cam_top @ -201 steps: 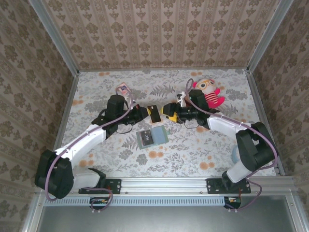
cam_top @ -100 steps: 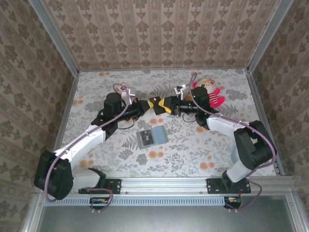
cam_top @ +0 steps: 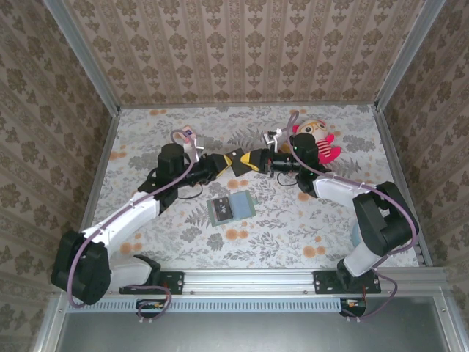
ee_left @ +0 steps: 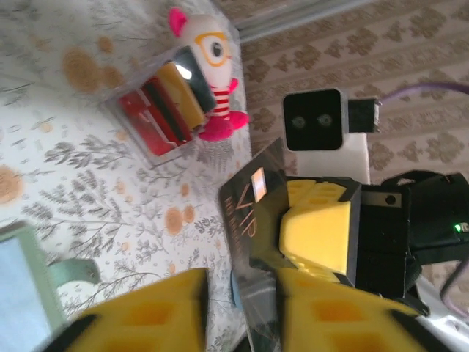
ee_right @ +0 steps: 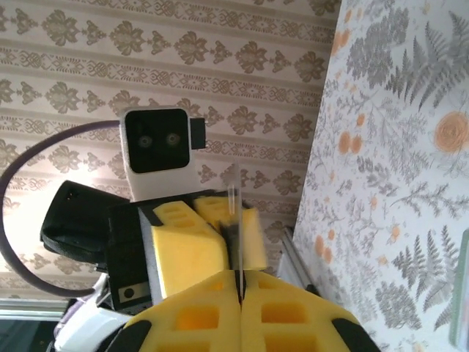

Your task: Take the credit cards out of the card holder

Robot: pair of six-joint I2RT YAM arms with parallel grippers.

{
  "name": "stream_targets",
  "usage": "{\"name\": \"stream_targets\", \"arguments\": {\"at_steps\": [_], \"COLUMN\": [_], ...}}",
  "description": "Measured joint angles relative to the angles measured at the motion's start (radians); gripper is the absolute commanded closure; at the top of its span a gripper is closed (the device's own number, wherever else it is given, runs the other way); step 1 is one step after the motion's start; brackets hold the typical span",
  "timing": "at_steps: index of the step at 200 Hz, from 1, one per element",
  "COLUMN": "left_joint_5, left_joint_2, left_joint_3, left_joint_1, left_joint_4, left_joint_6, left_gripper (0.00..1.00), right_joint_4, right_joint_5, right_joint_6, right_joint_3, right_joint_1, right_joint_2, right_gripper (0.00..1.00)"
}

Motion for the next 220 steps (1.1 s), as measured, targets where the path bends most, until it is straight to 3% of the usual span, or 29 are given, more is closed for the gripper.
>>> {"name": "stream_targets", "arguments": {"at_steps": [14,27,76,153,187,220], "left_joint_5": [-0.053,-0.11,-0.252,-0.419,-0.418,-0.402], "left_joint_2": [-0.032,-0.058,-0.049,-0.032,-0.016,-0.005], "left_joint_3": [0.0,0.0,0.0,0.0,-0.001,-0.007], "left_joint_1": [0.005,0.005,0.006,0.02,0.02,0.02], "left_joint_4": [-0.09,-0.164,-0.349,-0.501,-0.496,-0.464], "left_joint_6": [0.037,0.074,0.2,0.321,0.328,0.327], "left_gripper": [0.24,0.14,0.0,0.0,0.0,0.0], "right_joint_4": [-0.146,-0.287,-0.639,-0.98,-1.081,-1.114], "right_joint_5": [0.028,0.051,0.161,0.422,0.551,0.682], "right_joint_6": [-0.108,-0.216,-0.557,-1.139,-1.417,-1.566], "right_joint_3": [0.032,0.082,0.312,0.503,0.55,0.566], "right_joint_1": [-0.011,-0.025,-0.112,-0.212,-0.216,-0.232], "right_joint_2": [-0.019,-0.037,-0.053,-0.039,0.041,0.135], "right_gripper": [1.0,1.0,1.0,1.0,1.0,1.0]}}
